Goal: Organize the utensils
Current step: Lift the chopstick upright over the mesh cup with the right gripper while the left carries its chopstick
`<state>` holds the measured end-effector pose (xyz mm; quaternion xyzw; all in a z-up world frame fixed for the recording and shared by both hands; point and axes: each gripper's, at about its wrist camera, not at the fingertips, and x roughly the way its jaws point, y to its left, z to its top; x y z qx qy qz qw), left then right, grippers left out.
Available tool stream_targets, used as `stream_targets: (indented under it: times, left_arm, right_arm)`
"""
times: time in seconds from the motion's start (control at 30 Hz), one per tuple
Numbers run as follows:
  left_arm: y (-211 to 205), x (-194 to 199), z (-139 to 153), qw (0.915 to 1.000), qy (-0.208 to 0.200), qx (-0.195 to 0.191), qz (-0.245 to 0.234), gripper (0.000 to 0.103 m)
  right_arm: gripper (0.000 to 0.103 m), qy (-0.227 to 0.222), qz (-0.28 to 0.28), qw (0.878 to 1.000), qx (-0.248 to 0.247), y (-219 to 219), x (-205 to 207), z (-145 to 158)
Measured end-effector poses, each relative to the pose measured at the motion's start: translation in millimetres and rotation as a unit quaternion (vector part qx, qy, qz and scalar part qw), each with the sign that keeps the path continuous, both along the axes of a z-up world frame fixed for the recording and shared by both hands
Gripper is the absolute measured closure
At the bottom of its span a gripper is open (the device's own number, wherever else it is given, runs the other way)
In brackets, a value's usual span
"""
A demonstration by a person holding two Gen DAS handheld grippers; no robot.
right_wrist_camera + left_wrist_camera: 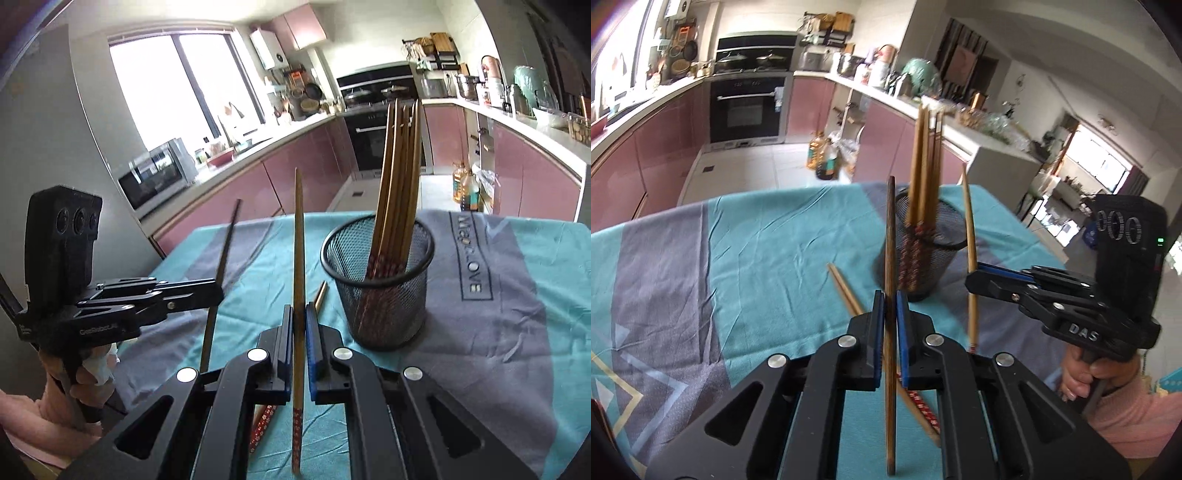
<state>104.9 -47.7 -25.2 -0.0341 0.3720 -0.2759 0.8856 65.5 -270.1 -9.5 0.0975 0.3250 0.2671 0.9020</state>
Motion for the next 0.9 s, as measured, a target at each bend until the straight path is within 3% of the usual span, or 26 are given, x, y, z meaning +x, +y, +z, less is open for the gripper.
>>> stream_targets:
  times: [0.43,0.9]
  left_arm:
    - [10.3,-17.8,47.7,0.9978,-0.047,-0.043,-0.019,0.096]
    - [-0.6,0.4,85.1,0.994,-0.088,-0.063,-0.009,0.096]
  right_arm:
    - [0.097,-0.048,-0.014,0.999,0.017,-14.7,-1.4,29.3]
    - [0.097,-0.104,-0.028,0.994,0.008,-25.9,4.2,70.3]
